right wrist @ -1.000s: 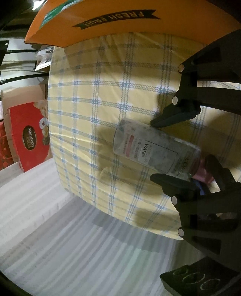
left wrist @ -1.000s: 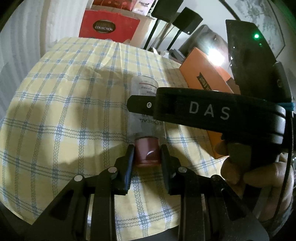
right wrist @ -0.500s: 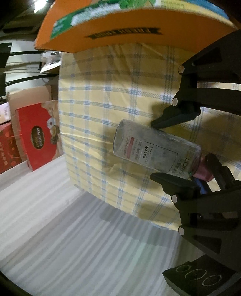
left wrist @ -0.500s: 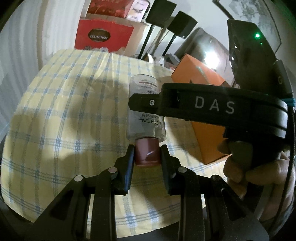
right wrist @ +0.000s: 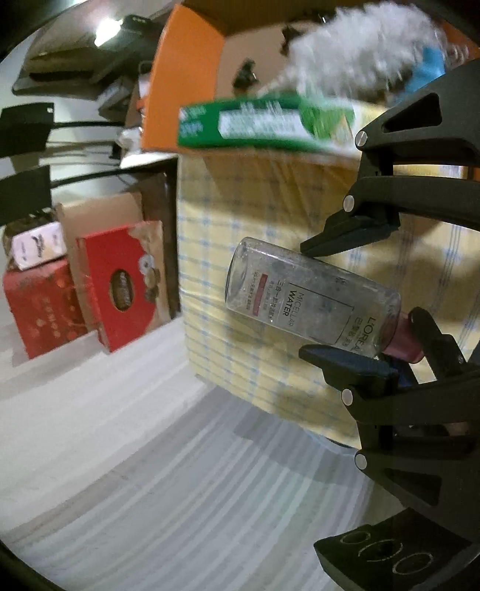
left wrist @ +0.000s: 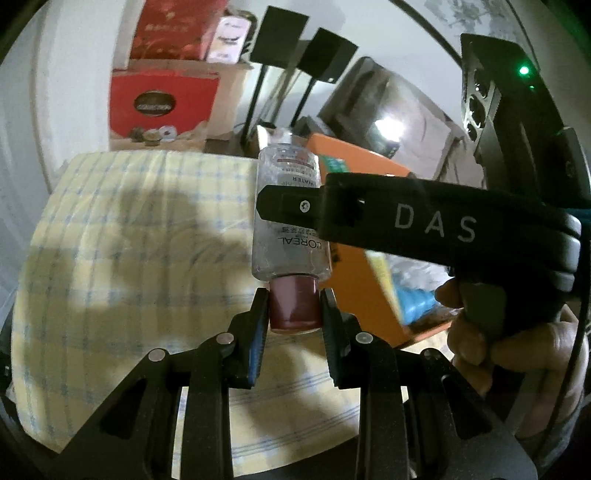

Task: Organize objects
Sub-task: 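Carry the bottle into the orange box and open the left tool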

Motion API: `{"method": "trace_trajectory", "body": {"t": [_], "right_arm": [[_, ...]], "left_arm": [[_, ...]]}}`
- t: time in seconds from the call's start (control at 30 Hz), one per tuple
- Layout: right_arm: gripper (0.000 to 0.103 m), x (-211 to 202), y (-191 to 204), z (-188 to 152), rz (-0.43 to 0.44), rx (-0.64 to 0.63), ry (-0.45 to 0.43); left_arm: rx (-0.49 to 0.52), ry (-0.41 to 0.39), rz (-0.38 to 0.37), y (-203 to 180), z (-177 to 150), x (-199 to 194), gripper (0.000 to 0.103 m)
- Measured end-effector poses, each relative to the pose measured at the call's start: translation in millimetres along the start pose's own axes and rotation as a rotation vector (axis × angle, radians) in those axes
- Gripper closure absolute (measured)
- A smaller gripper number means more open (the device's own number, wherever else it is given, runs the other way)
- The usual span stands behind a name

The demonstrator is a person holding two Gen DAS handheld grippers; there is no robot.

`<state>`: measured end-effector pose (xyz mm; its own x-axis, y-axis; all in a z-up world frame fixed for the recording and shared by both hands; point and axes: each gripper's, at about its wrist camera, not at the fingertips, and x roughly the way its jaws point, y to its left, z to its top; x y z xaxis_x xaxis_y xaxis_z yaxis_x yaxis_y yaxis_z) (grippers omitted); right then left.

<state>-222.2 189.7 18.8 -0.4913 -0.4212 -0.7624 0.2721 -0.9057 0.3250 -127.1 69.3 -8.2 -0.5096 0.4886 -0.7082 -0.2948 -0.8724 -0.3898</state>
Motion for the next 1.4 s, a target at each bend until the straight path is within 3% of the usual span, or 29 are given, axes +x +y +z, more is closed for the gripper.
{"method": "trace_trajectory", "body": {"t": [0.6,0.8,1.17,1.4], "right_arm": [[0.053,-74,-96,25,-0.107,0.07,-0.066],[0.054,-84,-134,28,-0.153,0.102,-0.055],[0.055,-88,-206,33,-0.196,0.154,-0.018],[0.056,-82,-235,35,-0.231,0.172,0.009]], "left_arm": [[0.07,0.057,-0.101,-103,43,52,0.078],[0.071,0.103,-0.129,-129,53,85,0.078],[0.113,0.186,-0.11,-184,66,148,0.078],[0.089,0.241,-0.116,-198,70,179,0.078]]}}
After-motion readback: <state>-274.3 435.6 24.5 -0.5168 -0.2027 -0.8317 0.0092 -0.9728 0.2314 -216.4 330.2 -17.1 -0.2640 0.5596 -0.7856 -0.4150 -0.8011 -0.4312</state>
